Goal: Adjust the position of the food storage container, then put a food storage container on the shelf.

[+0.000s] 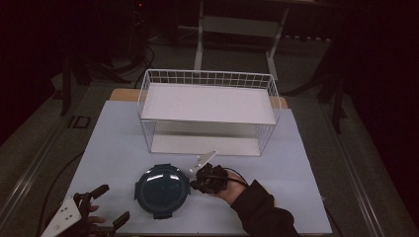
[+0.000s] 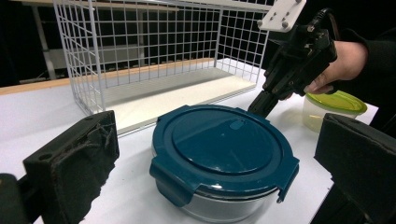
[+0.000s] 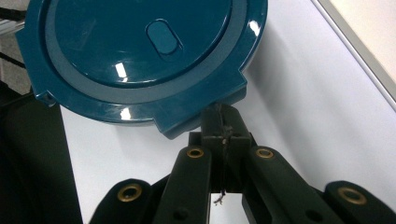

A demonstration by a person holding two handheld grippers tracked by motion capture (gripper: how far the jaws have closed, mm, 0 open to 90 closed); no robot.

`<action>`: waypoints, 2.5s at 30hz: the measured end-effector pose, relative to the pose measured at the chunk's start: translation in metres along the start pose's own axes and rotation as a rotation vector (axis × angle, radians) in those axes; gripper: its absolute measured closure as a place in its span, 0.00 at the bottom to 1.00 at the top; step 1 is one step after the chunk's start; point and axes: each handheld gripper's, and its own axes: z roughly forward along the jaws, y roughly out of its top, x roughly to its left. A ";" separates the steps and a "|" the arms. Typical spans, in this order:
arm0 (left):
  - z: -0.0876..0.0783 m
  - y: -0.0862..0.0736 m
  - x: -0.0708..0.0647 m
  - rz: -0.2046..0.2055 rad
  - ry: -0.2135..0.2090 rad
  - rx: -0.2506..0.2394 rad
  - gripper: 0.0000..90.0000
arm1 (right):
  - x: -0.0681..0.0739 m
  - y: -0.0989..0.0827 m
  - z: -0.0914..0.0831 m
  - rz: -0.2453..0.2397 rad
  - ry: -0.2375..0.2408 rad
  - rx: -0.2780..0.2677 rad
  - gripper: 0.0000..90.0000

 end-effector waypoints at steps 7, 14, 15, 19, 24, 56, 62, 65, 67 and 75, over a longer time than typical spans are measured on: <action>0.001 0.000 0.000 0.000 -0.002 0.002 0.00 | 0.005 0.002 0.002 -0.010 0.015 -0.001 1.00; 0.001 0.000 0.000 -0.001 -0.002 0.003 0.00 | 0.009 0.005 0.005 -0.013 0.029 0.002 1.00; 0.001 0.000 0.000 -0.002 -0.003 0.004 0.00 | 0.009 0.006 0.005 -0.014 0.026 0.002 1.00; 0.000 0.000 0.000 0.002 -0.004 0.001 0.00 | 0.010 0.004 0.004 -0.009 0.022 -0.012 1.00; 0.000 0.000 0.000 0.000 -0.004 0.003 0.00 | 0.010 0.001 -0.003 0.005 0.019 -0.058 1.00; 0.013 0.022 -0.005 0.026 -0.078 0.159 0.00 | 0.046 -0.015 -0.046 0.125 -0.164 -0.378 0.16; 0.011 0.030 0.004 -0.006 -0.070 0.178 0.00 | 0.058 -0.016 -0.059 0.106 -0.210 -0.472 0.20; 0.010 0.034 0.011 -0.035 -0.076 0.188 0.00 | 0.066 -0.015 -0.063 0.066 -0.276 -0.498 0.20; 0.010 0.036 0.014 -0.048 -0.082 0.195 0.00 | 0.066 -0.016 -0.063 0.085 -0.268 -0.492 0.17; 0.024 0.032 0.038 -0.158 -0.084 0.277 0.00 | 0.064 -0.025 -0.062 0.128 -0.259 -0.557 0.18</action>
